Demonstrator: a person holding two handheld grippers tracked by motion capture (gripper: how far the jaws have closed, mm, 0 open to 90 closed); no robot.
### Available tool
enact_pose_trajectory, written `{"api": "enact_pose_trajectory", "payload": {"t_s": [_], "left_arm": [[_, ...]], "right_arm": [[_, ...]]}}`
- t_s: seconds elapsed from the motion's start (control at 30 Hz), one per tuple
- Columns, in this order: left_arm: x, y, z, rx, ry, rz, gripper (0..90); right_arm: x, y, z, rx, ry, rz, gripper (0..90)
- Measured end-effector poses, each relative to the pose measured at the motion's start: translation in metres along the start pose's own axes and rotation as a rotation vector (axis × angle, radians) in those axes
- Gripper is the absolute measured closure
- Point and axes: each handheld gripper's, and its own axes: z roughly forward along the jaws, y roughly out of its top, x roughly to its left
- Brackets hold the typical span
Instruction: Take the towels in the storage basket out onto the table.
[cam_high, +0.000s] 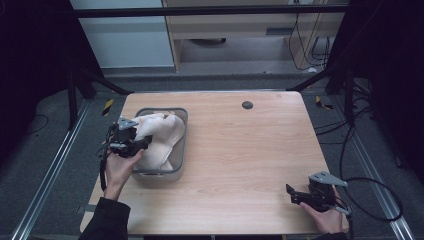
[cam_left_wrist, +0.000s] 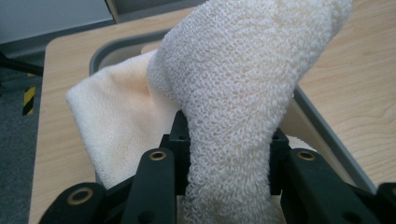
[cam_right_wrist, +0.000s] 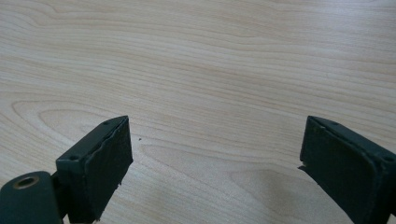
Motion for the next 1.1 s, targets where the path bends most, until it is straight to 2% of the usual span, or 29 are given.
{"api": "enact_pose_trajectory", "payload": {"t_s": [0.03, 0.17, 0.23, 0.43, 0.63, 0.83, 0.9, 1.1], "left_arm": [[-0.001, 0.005, -0.003, -0.017, 0.0, -0.003, 65.7], [-0.001, 0.013, -0.012, -0.033, 0.003, 0.002, 65.9], [-0.001, 0.02, -0.021, -0.05, 0.007, 0.01, 66.0], [0.0, 0.028, -0.036, -0.066, 0.017, 0.02, 66.0], [0.003, 0.04, -0.06, -0.108, 0.034, 0.024, 66.0], [0.0, 0.046, -0.07, -0.127, 0.015, 0.033, 66.0], [-0.004, 0.049, -0.074, -0.128, -0.003, 0.047, 66.0], [-0.013, 0.053, -0.078, -0.128, -0.018, 0.074, 66.0]], "right_arm": [[0.0, 0.0, 0.0, -0.001, 0.0, 0.0, 9.1], [0.0, 0.0, 0.0, 0.0, 0.0, -0.001, 9.1], [0.0, 0.0, 0.0, 0.001, -0.002, -0.006, 9.1], [0.0, 0.0, 0.0, 0.0, -0.001, -0.003, 9.1], [0.001, 0.0, 0.0, -0.001, -0.002, 0.001, 9.1], [0.001, 0.0, 0.0, -0.001, -0.002, 0.001, 9.0], [0.001, 0.0, 0.0, -0.001, -0.003, 0.0, 8.9], [0.001, 0.0, -0.001, -0.002, -0.002, -0.003, 8.9]]}}
